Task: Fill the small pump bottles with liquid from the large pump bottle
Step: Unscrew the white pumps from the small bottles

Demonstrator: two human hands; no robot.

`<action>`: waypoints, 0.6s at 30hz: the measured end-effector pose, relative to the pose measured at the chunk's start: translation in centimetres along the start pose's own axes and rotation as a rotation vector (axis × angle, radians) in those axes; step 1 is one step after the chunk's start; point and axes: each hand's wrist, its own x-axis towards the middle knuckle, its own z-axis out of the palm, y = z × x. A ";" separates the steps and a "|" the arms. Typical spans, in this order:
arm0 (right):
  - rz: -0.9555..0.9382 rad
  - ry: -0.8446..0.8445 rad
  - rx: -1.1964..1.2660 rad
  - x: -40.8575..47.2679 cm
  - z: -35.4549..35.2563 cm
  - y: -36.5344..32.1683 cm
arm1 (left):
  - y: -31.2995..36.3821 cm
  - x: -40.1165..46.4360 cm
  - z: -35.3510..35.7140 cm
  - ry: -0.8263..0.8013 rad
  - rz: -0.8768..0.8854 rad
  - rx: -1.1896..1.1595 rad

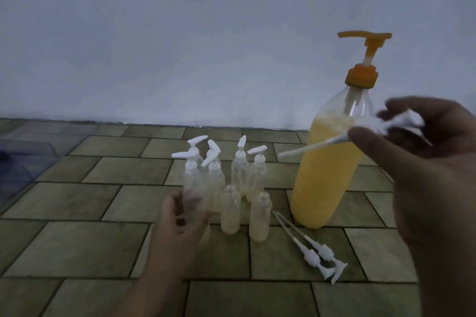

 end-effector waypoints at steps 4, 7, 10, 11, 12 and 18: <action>0.068 0.091 -0.169 -3.6 -3.5 4.2 | -1.5 0.0 0.2 -0.023 -0.076 0.066; -0.026 0.035 -0.426 -6.2 -5.3 8.6 | -1.6 -0.1 0.4 -0.041 -0.042 0.117; -0.151 -0.034 -0.598 -8.4 -5.7 12.8 | -1.9 0.1 0.5 -0.070 -0.007 0.140; -0.157 -0.051 -0.645 -9.0 -5.6 14.1 | -2.0 0.1 0.5 -0.082 -0.001 0.144; -0.153 -0.071 -0.688 -9.5 -5.5 15.1 | -2.1 0.1 0.5 -0.093 0.001 0.142; -0.176 -0.181 -0.765 -11.1 -5.2 18.0 | -3.0 0.2 0.1 -0.143 0.004 0.090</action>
